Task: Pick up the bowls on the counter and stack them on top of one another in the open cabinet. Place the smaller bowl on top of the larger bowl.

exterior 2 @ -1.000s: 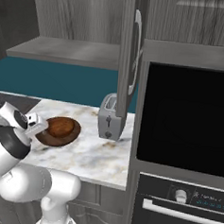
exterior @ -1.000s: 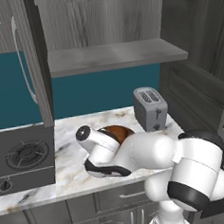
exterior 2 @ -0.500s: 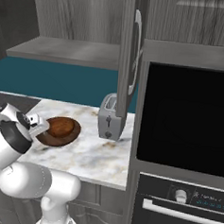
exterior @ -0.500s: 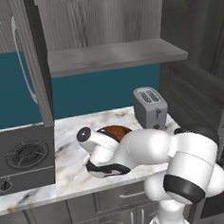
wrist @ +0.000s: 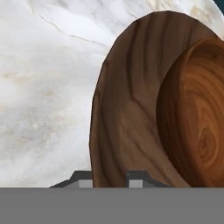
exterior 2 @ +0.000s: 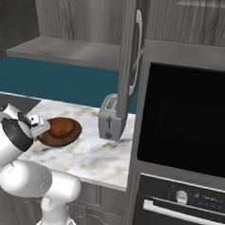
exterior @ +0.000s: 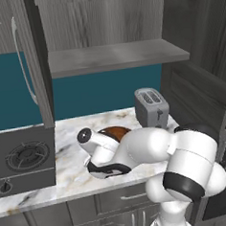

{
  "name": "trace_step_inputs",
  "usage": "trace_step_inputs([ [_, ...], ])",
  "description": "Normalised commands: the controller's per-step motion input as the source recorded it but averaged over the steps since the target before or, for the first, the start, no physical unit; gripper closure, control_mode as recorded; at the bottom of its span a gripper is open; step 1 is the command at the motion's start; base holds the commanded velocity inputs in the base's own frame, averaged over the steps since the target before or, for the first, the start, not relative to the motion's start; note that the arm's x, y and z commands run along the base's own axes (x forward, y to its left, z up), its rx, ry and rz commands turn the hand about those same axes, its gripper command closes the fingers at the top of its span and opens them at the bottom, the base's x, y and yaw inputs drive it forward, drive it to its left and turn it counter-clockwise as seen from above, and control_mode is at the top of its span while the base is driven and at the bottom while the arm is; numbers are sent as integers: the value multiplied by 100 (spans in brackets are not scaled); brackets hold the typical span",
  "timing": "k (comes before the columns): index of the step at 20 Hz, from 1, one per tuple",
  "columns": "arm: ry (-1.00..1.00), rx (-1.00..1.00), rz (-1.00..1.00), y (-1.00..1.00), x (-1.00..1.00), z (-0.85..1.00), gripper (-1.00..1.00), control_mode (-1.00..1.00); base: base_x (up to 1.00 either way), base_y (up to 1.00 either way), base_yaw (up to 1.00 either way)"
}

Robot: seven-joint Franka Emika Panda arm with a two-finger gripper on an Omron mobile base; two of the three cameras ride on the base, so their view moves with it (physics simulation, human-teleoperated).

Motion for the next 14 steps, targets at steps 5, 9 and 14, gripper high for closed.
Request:
trace_step_inputs([
  [5, 0, 2, 4, -5, 0, 0, 100, -100, 0, 0, 0],
  [9, 0, 2, 2, -5, 0, 0, 100, -100, 0, 0, 0],
  [14, -2, 0, 0, -3, -15, 5, 100, -100, 0, 0, 0],
])
